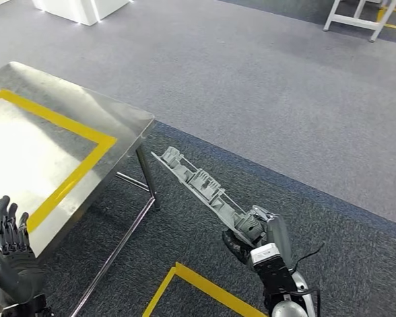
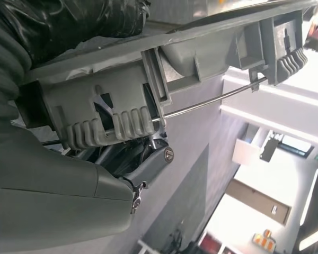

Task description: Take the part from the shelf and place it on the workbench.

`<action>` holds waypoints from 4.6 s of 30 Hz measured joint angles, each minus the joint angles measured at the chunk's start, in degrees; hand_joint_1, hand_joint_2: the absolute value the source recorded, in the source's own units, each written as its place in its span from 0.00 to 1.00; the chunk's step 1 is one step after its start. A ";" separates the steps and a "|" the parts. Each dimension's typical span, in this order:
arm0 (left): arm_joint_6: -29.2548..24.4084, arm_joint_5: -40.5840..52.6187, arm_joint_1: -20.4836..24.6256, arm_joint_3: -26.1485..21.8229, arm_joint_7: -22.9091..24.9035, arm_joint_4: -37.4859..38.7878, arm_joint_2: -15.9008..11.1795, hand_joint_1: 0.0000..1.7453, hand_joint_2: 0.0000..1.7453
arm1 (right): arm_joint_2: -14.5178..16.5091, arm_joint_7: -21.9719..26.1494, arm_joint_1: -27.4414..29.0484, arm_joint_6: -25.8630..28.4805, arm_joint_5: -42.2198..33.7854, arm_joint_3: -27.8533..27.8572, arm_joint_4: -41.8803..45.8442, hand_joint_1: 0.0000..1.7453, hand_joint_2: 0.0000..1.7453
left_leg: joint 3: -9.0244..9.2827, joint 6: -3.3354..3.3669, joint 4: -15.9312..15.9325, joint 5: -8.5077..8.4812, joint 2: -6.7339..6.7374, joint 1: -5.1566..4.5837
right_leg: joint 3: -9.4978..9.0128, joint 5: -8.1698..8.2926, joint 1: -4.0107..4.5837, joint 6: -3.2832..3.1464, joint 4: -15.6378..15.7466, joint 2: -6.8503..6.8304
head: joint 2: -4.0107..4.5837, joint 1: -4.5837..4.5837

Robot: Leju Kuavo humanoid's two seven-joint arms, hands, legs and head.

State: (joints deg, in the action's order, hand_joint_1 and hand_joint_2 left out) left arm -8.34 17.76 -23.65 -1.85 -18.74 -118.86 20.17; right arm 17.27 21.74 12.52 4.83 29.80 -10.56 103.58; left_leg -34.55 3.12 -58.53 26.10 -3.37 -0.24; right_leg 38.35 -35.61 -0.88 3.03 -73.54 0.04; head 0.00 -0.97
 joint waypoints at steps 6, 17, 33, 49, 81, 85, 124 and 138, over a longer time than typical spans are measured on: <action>-0.08 0.78 0.00 0.91 -0.31 0.02 -0.08 0.00 0.00 | 0.01 1.22 0.10 -0.49 -0.27 0.54 0.09 1.00 1.00 | -0.33 -1.43 -0.44 0.14 -4.25 0.26 | -6.11 6.80 -0.36 -0.83 14.96 4.85 | 0.00 0.17; 0.73 0.85 0.04 1.25 -0.49 0.02 -0.20 0.00 0.00 | 0.08 1.62 0.27 -0.89 -0.44 1.16 0.27 1.00 1.00 | -4.19 -3.20 -8.89 2.36 4.25 0.57 | -8.28 5.69 -0.20 -2.22 15.78 -4.05 | 0.00 -0.99; 1.01 0.78 0.10 1.90 -0.54 0.00 -0.11 0.00 0.00 | 0.09 1.95 0.40 -0.96 -0.51 1.68 0.60 1.00 1.00 | 1.29 -0.51 -0.09 1.19 -1.79 0.13 | -3.00 6.05 -0.21 -0.17 9.28 2.06 | 0.00 0.16; 1.09 0.46 0.11 2.16 -0.12 -0.01 -0.28 0.00 0.00 | 0.21 1.93 0.61 -0.98 -0.80 2.11 1.11 1.00 1.00 | 0.45 -2.56 -2.47 2.20 6.52 0.21 | -7.22 6.80 0.31 -2.51 15.91 -3.35 | 0.00 -0.62; 3.37 1.09 0.55 3.95 0.46 -0.18 -0.57 0.00 0.00 | -0.65 4.83 -4.29 7.05 6.14 0.38 16.84 1.00 1.00 | -0.01 -1.51 0.68 -0.63 1.11 0.42 | -8.59 5.03 -0.20 -1.07 15.88 0.51 | 0.00 0.40; 3.68 1.33 0.73 4.18 0.22 -0.17 -0.64 0.00 0.00 | -1.11 2.06 -7.67 6.02 9.05 -2.19 16.91 1.00 1.00 | -0.04 -2.29 0.69 -0.49 1.10 0.49 | -8.64 4.96 -0.19 -1.06 15.91 0.40 | 0.00 0.43; 5.74 3.78 2.95 6.46 0.01 -0.15 -1.52 0.00 0.00 | -1.16 -6.25 -21.22 8.81 25.96 -9.13 6.16 1.00 1.00 | -0.08 -2.28 0.52 -0.39 1.10 0.37 | -9.01 5.19 -0.33 -0.58 16.51 0.44 | 0.00 0.43; 6.13 3.70 3.20 6.63 0.01 -0.04 -1.55 0.00 0.00 | -0.98 -6.03 -21.58 8.81 25.33 -9.13 6.39 1.00 1.00 | 2.27 -1.31 3.14 -0.73 -0.92 1.66 | -1.05 2.85 -1.35 1.95 4.71 0.54 | 0.00 0.67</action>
State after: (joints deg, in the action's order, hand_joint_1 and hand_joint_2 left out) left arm -2.21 21.46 -20.45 4.79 -18.73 -118.90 18.62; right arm 16.28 15.72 -9.07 13.64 55.12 -19.69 109.97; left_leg -32.28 1.81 -55.39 25.37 -4.28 1.41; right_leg 37.30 -32.76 -2.23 4.98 -68.83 0.58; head 0.00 -0.30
